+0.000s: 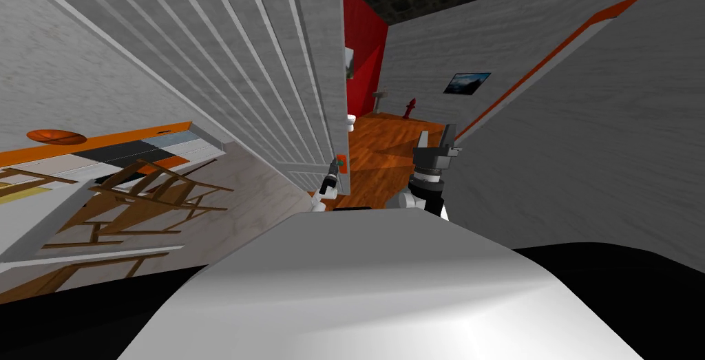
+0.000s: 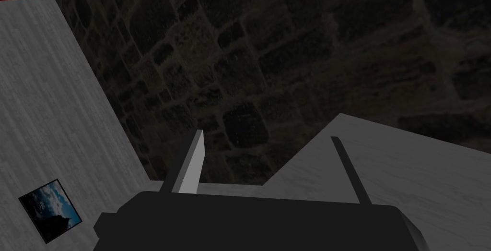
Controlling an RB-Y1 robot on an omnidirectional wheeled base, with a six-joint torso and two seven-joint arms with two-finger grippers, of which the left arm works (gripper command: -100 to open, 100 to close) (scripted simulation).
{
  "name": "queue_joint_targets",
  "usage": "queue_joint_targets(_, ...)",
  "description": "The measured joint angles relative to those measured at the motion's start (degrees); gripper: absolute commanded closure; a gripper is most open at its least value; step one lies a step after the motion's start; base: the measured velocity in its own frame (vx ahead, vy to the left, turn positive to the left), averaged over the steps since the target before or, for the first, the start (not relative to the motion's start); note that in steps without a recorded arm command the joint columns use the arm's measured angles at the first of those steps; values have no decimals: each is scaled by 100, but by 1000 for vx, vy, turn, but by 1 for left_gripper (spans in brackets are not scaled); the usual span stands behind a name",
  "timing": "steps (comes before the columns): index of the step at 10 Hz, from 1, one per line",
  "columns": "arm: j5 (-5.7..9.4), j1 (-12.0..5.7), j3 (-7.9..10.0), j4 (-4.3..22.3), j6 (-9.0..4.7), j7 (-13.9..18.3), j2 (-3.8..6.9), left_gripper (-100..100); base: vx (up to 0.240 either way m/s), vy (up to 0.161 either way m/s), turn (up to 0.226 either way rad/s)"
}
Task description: Push the door open
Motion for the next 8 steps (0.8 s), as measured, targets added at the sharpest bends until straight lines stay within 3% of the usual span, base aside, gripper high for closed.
queue_joint_targets(1,-2,-24,15,41,-17,-4,-100,-100,46,-69,7)
queue_joint_targets(2,-3,-29,16,46,-22,-6,-112,100,-3,8,0)
queue_joint_targets(7,-8,-19,-7,54,-4,-9,-111,100,-10,11,-8)
queue_joint_targets(8,-7,-18,-6,54,-4,-8,-111,100,95,15,166)
